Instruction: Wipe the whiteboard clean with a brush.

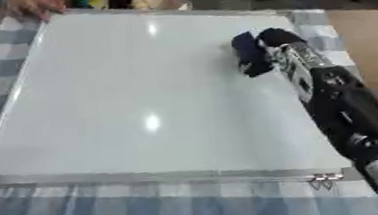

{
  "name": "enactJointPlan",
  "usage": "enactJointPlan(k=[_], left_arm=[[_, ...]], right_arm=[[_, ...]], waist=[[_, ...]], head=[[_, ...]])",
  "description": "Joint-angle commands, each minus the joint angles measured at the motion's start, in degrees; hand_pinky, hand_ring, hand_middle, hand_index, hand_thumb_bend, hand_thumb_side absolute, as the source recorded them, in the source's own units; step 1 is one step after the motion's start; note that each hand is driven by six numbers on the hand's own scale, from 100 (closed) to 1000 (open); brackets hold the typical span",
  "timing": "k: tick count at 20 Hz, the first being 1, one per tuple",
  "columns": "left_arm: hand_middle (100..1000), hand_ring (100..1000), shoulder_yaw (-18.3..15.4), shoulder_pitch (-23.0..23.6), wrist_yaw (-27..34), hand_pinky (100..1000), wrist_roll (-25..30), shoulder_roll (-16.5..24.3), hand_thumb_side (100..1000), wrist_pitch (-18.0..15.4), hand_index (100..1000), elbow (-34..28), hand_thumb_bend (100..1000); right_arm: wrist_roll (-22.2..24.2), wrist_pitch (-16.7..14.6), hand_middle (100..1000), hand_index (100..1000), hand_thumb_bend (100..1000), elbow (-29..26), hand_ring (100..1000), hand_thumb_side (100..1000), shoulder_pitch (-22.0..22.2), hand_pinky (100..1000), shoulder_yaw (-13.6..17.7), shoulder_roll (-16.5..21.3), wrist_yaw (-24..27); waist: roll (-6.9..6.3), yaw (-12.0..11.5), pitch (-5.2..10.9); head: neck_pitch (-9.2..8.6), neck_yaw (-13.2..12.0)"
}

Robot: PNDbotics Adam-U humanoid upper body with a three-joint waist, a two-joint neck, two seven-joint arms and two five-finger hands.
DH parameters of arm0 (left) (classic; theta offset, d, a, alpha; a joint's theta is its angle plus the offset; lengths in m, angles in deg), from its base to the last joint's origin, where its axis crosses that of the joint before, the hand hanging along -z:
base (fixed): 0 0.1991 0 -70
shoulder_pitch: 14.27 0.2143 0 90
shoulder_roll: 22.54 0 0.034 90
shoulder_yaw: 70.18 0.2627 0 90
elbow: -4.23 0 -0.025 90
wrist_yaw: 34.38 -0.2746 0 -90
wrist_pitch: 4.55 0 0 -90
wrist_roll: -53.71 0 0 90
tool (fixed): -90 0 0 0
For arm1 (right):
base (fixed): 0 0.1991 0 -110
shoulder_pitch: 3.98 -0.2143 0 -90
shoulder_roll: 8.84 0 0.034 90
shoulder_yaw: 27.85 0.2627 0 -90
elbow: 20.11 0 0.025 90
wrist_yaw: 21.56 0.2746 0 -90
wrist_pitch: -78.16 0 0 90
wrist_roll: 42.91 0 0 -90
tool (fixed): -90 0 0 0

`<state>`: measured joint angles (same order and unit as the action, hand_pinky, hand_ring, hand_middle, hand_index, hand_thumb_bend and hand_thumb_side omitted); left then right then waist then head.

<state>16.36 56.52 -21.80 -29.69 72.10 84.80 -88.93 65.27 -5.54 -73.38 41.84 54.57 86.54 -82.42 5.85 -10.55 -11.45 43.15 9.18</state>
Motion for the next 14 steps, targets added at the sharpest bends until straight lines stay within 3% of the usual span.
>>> enactJointPlan(k=[1, 2, 14], left_arm=[[557, 492, -0.58, -0.8, -0.06, 550, 0.06, 1.0, 950, -0.12, 684, -1.25, 671], [557, 492, -0.57, -0.79, -0.03, 550, 0.07, 0.99, 949, -0.13, 684, -1.25, 671], [557, 490, -0.59, -0.78, -0.04, 551, 0.06, 0.98, 949, -0.12, 683, -1.26, 671]], right_arm=[[0.5, -0.88, 529, 396, 167, -2.04, 583, 540, -0.72, 607, -0.68, 0.57, -0.31], [0.65, -1.09, 529, 396, 136, -2.43, 583, 521, -0.68, 607, -0.89, 0.53, -0.34], [1.81, -1.84, 529, 396, 137, -4.77, 583, 520, -0.25, 608, -1.84, 0.41, -0.45]], waist=[[-0.27, 0.02, 0.89], [-0.29, 0.05, 0.9], [-0.34, 0.28, 1.01]], head=[[-0.39, -0.06], [-0.41, -0.08], [-0.37, -0.23]])
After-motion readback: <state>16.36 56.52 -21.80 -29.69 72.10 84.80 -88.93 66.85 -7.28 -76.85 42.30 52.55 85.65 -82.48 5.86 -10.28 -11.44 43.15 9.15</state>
